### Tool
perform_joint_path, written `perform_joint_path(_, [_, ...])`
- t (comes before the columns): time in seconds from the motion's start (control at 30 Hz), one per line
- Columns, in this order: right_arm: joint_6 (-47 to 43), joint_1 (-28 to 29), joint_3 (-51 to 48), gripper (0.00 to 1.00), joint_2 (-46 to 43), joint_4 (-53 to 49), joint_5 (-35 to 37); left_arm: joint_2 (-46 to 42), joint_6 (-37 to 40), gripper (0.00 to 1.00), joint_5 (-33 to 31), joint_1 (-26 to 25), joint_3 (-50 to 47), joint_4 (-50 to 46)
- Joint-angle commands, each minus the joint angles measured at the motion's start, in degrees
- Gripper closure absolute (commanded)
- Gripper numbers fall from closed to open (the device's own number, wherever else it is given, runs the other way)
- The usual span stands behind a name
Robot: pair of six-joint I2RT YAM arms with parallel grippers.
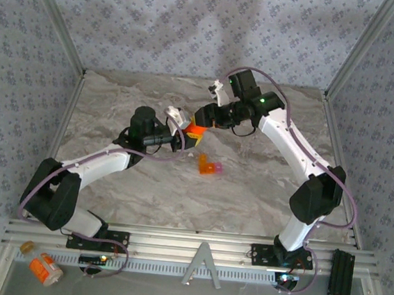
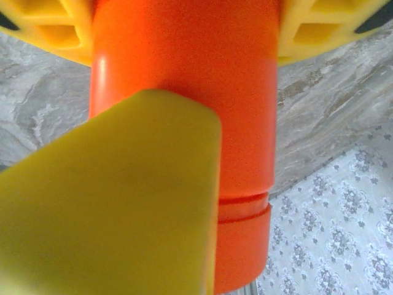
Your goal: Sort the pills into containers
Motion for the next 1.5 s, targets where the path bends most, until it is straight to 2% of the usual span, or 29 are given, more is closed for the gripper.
perform_joint_path(0.0, [1.13, 0.41, -0.12, 0.58, 0.62, 1.74, -2.10, 0.72, -0.98, 0.66, 1.82, -0.45, 0.80, 0.98])
perform_joint_path(0.2, [3.35, -0.48, -2.68, 0.59, -0.14, 4.67, -3.16, 0.75, -1.76, 0.73, 1.32, -0.41, 1.11, 0.19])
perform_joint_path(0.27, [4.47, -0.86, -3.81, 0.58, -0.61, 6.12, -3.39, 0.73, -1.99, 0.82, 1.24, -0.44, 1.47, -0.35])
perform_joint_path(0.3, [5.16, -1.15, -4.42, 0.57, -0.90, 6.90, -3.43, 0.85, -2.08, 0.91, 1.25, -0.40, 1.90, -0.92])
perform_joint_path(0.37, [6.53, -1.86, -5.57, 0.47, -1.63, 8.48, -3.58, 1.12, -2.34, 1.00, 0.98, -0.35, 2.91, -2.72])
perform_joint_path(0.5, [8.89, -4.73, -9.33, 0.30, -5.63, 12.23, -3.69, 0.78, -3.13, 1.00, -0.29, -0.33, 3.05, -3.10])
perform_joint_path(0.63, [13.95, -8.87, -15.66, 0.24, -12.32, 17.93, -1.01, 0.56, -4.19, 1.00, -1.27, -0.21, 5.17, -7.53])
perform_joint_path(0.73, [15.91, -10.45, -18.99, 0.22, -15.96, 18.57, 3.89, 0.78, -2.15, 1.00, -0.63, -0.22, 7.59, -13.57])
perform_joint_path(0.93, [17.38, -8.35, -21.63, 0.21, -18.03, 20.38, 11.52, 0.44, 0.63, 1.00, -0.95, -0.39, 7.84, -15.46])
perform_joint_path(1.13, [17.76, -5.03, -20.46, 0.20, -15.97, 22.08, 13.50, 0.45, 2.62, 1.00, -1.40, -0.42, 9.10, -19.27])
perform_joint_path(1.47, [20.11, -1.63, -19.71, 0.20, -11.49, 25.08, 12.70, 1.29, 2.43, 1.00, -1.30, -0.57, 9.49, -19.24])
